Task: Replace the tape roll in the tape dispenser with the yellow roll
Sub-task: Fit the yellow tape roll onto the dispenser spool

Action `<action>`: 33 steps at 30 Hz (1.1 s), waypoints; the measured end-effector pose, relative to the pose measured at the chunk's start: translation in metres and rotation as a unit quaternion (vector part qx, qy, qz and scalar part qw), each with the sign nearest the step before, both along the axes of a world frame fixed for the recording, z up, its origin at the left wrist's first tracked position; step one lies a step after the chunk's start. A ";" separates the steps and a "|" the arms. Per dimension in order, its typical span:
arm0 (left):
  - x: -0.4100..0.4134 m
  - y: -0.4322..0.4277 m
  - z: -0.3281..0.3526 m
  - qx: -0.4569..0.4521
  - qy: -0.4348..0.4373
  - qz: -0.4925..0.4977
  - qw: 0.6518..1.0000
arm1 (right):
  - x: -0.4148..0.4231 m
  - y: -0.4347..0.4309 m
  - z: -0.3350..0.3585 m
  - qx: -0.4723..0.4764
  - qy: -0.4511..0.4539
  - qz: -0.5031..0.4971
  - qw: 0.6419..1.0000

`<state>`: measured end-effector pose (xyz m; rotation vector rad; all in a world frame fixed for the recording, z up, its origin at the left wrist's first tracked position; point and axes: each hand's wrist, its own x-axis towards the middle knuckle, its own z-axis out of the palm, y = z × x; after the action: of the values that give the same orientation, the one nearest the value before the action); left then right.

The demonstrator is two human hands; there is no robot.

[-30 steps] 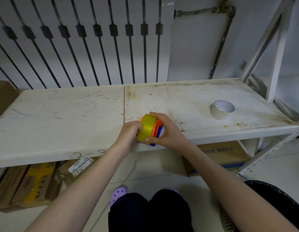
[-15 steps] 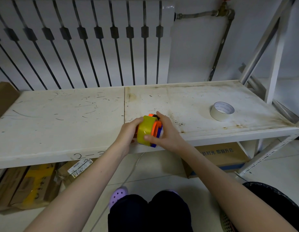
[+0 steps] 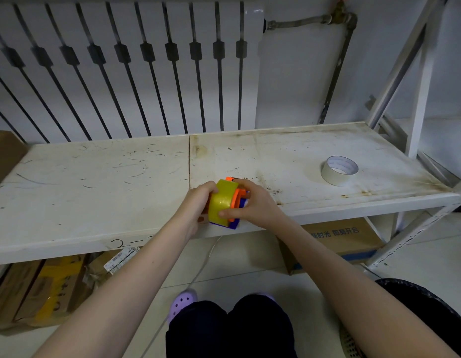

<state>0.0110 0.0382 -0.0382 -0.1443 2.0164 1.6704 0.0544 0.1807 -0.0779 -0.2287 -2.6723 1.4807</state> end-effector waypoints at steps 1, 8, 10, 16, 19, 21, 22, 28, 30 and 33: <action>-0.001 0.000 0.000 -0.003 0.001 -0.001 1.000 | -0.002 0.002 0.001 -0.027 -0.013 0.000 1.000; -0.007 0.010 0.015 -0.030 -0.025 -0.003 0.999 | 0.001 -0.006 0.012 -0.001 -0.052 0.057 0.997; -0.007 0.011 0.015 -0.037 -0.028 -0.006 0.999 | 0.007 -0.012 0.011 0.047 -0.022 0.054 0.997; -0.007 0.011 0.015 -0.045 -0.021 -0.008 0.999 | 0.018 -0.018 0.003 0.126 0.040 0.052 0.990; -0.009 0.008 0.013 -0.048 -0.022 -0.015 0.998 | 0.021 -0.021 -0.002 0.102 0.084 0.028 0.991; -0.009 0.007 0.013 -0.049 -0.024 -0.019 0.998 | 0.021 -0.020 -0.003 0.106 0.096 0.025 0.989; -0.008 0.006 0.013 -0.049 -0.024 -0.020 0.998 | 0.020 -0.019 -0.003 0.112 0.095 0.028 0.989; -0.005 0.001 0.009 -0.041 -0.015 -0.027 0.999 | 0.013 -0.010 -0.004 0.085 0.062 0.026 0.994; -0.001 -0.001 0.008 -0.031 -0.007 -0.033 0.999 | 0.011 -0.007 -0.005 0.035 0.045 0.017 0.998; 0.004 -0.007 0.002 -0.007 0.003 -0.042 0.999 | 0.007 -0.003 -0.002 -0.021 0.017 0.019 0.999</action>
<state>0.0150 0.0315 -0.0362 -0.0584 2.0108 1.6076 0.0617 0.1774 -0.0798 -0.1555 -2.6364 1.5383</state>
